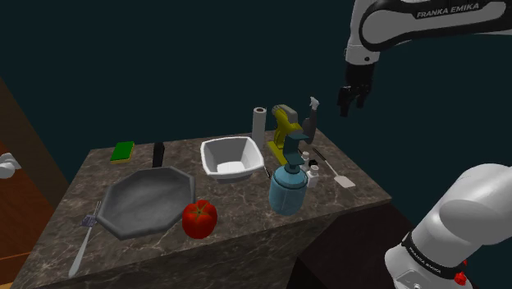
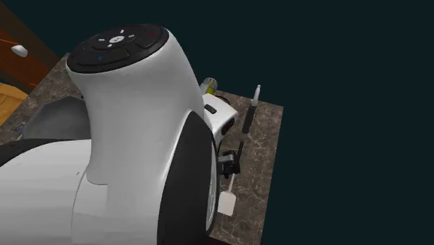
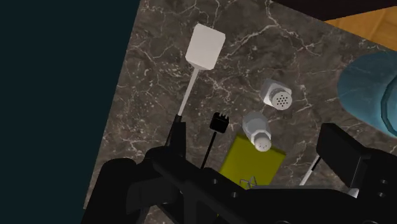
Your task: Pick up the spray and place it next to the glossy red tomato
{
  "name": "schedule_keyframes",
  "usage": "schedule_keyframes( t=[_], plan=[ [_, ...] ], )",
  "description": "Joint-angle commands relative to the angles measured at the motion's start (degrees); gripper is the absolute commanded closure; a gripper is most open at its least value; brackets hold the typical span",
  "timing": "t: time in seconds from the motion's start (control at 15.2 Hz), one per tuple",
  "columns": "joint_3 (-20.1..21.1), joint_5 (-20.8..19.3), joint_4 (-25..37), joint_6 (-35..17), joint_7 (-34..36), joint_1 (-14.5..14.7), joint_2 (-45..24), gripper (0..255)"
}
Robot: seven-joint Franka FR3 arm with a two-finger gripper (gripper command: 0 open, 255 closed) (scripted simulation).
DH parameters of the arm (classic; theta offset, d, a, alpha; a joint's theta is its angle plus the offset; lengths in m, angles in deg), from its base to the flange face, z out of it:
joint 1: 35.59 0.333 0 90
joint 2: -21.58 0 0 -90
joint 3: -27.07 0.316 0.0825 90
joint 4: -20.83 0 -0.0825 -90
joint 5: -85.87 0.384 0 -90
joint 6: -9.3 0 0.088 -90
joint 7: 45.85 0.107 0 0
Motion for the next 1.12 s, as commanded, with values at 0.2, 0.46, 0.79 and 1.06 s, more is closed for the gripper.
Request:
schedule_keyframes(
  t=[0.2, 0.46, 0.79, 1.06],
  plan=[
    [-2.4, 0.5, 6.2, -5.5, -0.1, -1.5, -9.8, 0],
    [-4.3, 1.6, 11.8, -8.9, -0.7, -2.5, -17.6, 0],
    [-6.4, 3.9, 20.4, -11.8, -1.7, -4.0, -27.4, 0],
    [-7.7, 6.4, 28.5, -12.9, -2.8, -5.5, -35.5, 0]
  ],
)
